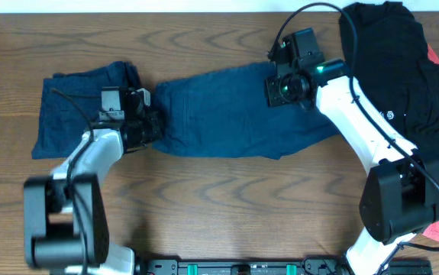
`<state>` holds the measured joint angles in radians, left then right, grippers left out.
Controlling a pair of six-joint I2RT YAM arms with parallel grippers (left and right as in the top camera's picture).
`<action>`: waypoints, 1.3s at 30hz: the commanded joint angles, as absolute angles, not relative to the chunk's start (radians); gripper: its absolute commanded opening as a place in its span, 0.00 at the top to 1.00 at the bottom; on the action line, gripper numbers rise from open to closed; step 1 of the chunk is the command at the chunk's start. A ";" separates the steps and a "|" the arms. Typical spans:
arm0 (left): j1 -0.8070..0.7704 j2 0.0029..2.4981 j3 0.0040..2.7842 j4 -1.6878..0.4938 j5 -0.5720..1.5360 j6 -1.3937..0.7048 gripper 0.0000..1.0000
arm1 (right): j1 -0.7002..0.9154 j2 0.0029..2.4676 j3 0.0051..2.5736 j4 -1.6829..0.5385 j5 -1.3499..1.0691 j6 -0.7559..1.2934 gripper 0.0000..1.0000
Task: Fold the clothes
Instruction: 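Fold the jeans right half toward the left gripper with the right gripper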
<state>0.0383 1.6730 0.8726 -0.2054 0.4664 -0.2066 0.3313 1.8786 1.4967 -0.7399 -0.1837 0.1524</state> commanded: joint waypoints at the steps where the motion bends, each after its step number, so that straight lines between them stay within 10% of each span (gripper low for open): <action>1: 0.039 1.506 0.884 -0.231 0.513 -0.204 0.94 | 0.353 1.906 1.462 -0.741 -0.192 0.157 0.99; 27: 0.038 1.148 0.923 -0.163 0.612 -0.413 0.94 | 0.785 2.224 1.443 -0.406 -0.390 0.292 0.99; 39: 0.015 1.169 0.922 -0.277 0.646 -0.344 0.94 | 0.702 2.059 1.460 -0.533 -0.233 0.262 0.89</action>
